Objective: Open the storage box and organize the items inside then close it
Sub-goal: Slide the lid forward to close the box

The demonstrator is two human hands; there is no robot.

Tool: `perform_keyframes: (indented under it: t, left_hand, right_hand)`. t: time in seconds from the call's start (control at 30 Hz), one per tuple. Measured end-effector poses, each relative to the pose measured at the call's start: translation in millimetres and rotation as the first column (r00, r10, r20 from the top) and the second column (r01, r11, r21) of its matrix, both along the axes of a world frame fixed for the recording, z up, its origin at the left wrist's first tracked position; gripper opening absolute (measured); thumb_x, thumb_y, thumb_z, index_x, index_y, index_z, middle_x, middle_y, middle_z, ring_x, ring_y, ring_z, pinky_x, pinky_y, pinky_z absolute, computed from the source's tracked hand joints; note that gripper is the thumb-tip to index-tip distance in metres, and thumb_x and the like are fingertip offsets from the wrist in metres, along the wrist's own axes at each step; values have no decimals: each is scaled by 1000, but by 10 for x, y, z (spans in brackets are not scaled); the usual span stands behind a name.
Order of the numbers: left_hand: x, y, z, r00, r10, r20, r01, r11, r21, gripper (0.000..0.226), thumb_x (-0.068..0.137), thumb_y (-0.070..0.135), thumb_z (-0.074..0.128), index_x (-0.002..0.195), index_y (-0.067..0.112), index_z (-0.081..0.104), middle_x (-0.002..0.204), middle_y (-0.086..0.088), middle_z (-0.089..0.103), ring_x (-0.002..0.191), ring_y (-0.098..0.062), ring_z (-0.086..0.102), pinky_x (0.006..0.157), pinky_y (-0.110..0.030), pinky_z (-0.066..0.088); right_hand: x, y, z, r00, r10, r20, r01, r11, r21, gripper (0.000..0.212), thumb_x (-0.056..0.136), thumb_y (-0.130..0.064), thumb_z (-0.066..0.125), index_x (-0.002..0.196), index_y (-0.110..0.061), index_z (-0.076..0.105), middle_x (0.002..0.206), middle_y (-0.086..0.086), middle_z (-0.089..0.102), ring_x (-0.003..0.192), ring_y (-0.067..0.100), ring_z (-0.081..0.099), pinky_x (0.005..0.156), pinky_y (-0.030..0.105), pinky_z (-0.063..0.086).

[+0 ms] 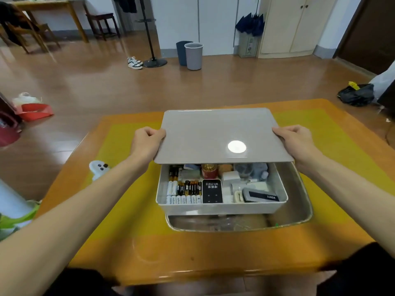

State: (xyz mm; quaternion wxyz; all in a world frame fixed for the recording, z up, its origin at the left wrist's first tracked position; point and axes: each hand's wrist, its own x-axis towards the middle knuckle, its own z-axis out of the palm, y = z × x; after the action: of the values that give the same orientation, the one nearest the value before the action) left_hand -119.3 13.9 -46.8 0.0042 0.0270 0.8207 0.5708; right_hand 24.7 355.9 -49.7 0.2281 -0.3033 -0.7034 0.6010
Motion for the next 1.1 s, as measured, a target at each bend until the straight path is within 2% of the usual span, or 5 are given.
perform_keyframes:
  t: [0.27,0.37,0.63,0.97,1.1]
  left_hand:
    - [526,-344,-340,997,60,-46,-67,982,-174,31,90,39,61,70,21,47,66,6,53,64,-16,50,61,-36,38]
    - [625,-389,-461,995,68,-71,-83,966,-246,32,92,42,57,71,20,46,63,6,52,59,-15,46,54,-35,32]
    - [717,-320,-619,997,73,-27,-77,970,-232,30,93,37,56,73,17,45,65,1,51,61,-19,44,58,-37,35]
    - [651,-207,-613,996,87,-36,-93,965,-245,32,94,39,57,72,18,47,66,2,55,63,-21,49,60,-38,39]
    - [656,-198,-661,993,97,-67,-111,963,-245,34,94,39,57,76,11,50,65,1,55,63,-21,48,58,-38,37]
  right_hand:
    - [397,-353,-204,1000,-20,7,20,999,30,15,89,-27,74,82,-18,64,96,-1,66,82,11,61,67,28,46]
    - [451,-423,-320,1000,-20,22,19,999,43,17,89,-27,74,82,-16,63,93,0,65,79,12,60,68,30,46]
    - [511,-403,-433,998,-40,54,33,991,130,23,81,-45,74,80,-25,62,75,-7,64,69,12,60,61,31,46]
    - [531,-386,-618,996,-79,43,75,993,89,19,89,-35,72,84,-21,61,74,-7,61,66,8,56,59,26,42]
    - [555,-375,-666,996,-78,38,73,991,116,19,90,-35,71,83,-21,60,70,-6,57,63,10,53,60,29,41]
